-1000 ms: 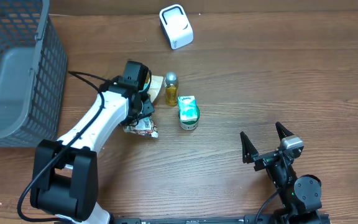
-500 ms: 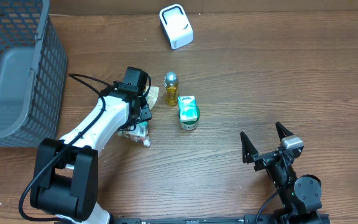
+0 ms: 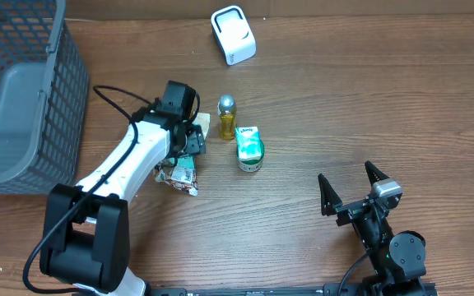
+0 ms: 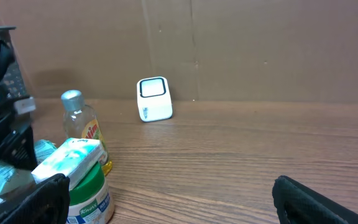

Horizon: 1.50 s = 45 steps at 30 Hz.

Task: Scan the item barcode
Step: 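Lower the held packets onto the table left of the jar and release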

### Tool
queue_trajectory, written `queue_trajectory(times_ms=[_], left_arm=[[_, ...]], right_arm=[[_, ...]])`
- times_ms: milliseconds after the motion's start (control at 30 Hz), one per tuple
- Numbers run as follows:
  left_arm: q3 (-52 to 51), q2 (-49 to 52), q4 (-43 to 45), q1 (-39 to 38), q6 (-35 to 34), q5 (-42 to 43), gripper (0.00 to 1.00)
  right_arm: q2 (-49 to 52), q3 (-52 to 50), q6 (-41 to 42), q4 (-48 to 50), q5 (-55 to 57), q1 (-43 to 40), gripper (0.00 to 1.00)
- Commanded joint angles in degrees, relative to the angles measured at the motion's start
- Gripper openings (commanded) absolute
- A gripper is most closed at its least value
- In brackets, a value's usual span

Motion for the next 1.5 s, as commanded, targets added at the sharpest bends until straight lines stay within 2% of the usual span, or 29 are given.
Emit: queue_trajectory(times_ms=[0, 200, 367, 467, 867, 900, 967, 1067, 1267, 1367, 1467], left_arm=[[1.6, -0.3, -0.1, 0.4, 4.5, 1.7, 0.82], [3.9, -0.3, -1.7, 1.2, 7.9, 3.0, 0.76], [4.8, -0.3, -3.6, 2.9, 8.0, 3.5, 0.75], [4.8, -0.3, -5.1, 3.3, 8.0, 3.5, 0.65], [4.1, 4.3, -4.9, 3.3, 8.0, 5.7, 0.49], [4.1, 4.8, -4.9, 3.3, 8.0, 5.7, 0.45], [4.3, 4.4, -5.2, 3.5, 8.0, 5.6, 0.26], [6.3, 3.8, -6.6, 3.8, 8.0, 5.7, 0.08], [11.5, 3.5, -11.0, 3.7, 8.0, 11.2, 0.06], [11.6, 3.5, -11.2, 3.6, 7.9, 16.1, 0.06], [11.1, 3.5, -11.3, 3.6, 6.0, 17.1, 0.04]], right_arm=[[-0.5, -0.6, -0.3, 0.3, -0.3, 0.3, 1.00], [-0.5, -0.6, -0.3, 0.3, -0.2, 0.3, 1.00], [-0.5, -0.6, -0.3, 0.3, -0.2, 0.3, 1.00], [-0.5, -0.6, -0.3, 0.3, -0.2, 0.3, 1.00], [-0.5, -0.6, -0.3, 0.3, -0.3, 0.3, 1.00], [-0.5, -0.6, -0.3, 0.3, -0.3, 0.3, 1.00], [-0.5, -0.6, -0.3, 0.3, -0.3, 0.3, 1.00], [-0.5, -0.6, -0.3, 0.3, -0.2, 0.3, 1.00], [-0.5, -0.6, -0.3, 0.3, -0.3, 0.3, 1.00], [-0.5, -0.6, -0.3, 0.3, -0.3, 0.3, 1.00], [-0.5, -0.6, -0.3, 0.3, -0.2, 0.3, 1.00]])
